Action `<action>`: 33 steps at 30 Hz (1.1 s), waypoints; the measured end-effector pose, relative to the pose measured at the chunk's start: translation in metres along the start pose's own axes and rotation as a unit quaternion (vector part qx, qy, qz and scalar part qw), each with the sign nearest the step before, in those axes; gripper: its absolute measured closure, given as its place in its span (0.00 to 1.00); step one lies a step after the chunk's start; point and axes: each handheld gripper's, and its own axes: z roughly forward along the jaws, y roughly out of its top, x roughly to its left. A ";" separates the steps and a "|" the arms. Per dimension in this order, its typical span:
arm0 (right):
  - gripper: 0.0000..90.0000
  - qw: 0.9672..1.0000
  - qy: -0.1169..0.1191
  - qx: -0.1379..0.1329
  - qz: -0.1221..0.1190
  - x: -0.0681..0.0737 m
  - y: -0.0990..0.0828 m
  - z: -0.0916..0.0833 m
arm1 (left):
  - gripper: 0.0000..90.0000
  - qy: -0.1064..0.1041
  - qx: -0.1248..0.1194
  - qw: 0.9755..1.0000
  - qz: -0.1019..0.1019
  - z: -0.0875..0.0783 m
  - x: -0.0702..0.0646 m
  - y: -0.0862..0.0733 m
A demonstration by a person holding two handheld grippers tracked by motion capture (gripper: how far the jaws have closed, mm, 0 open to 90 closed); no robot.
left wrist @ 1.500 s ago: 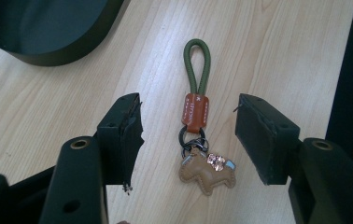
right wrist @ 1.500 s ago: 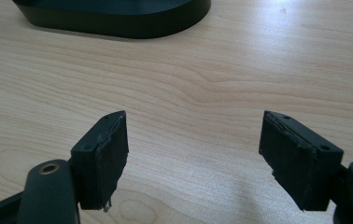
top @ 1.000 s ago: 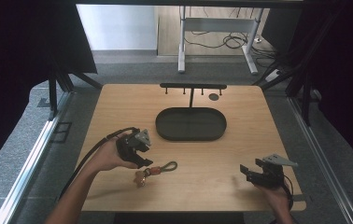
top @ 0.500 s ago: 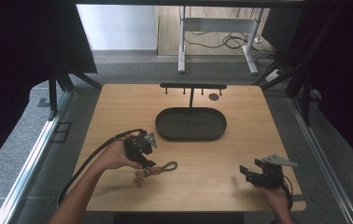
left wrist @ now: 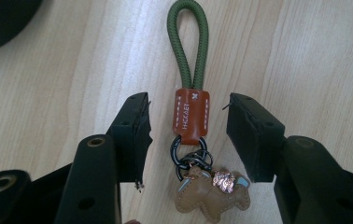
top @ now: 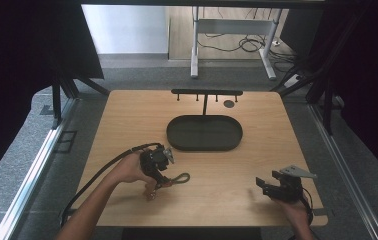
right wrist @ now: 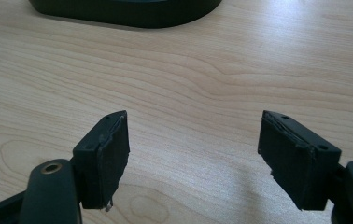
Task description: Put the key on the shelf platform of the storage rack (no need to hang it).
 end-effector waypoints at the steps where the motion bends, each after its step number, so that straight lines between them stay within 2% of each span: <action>1: 0.28 1.000 0.000 0.000 0.000 0.000 0.000 0.000 | 0.56 -0.001 0.002 1.000 0.002 0.001 0.000 0.000; 11: 0.28 1.000 0.000 0.002 -0.001 0.000 0.000 0.001 | 0.59 -0.006 0.024 1.000 0.010 0.015 -0.003 0.004; 16: 0.28 1.000 0.000 0.002 0.000 0.000 0.000 0.000 | 0.60 -0.004 0.036 0.999 0.009 0.022 -0.003 0.005; 23: 0.28 1.000 0.000 0.003 -0.001 0.000 0.000 0.000 | 0.61 -0.001 0.054 0.998 0.018 0.032 -0.004 0.006; 33: 0.28 1.000 0.000 0.002 -0.001 0.000 0.000 0.000 | 0.66 -0.006 0.065 0.998 0.018 0.038 -0.003 0.006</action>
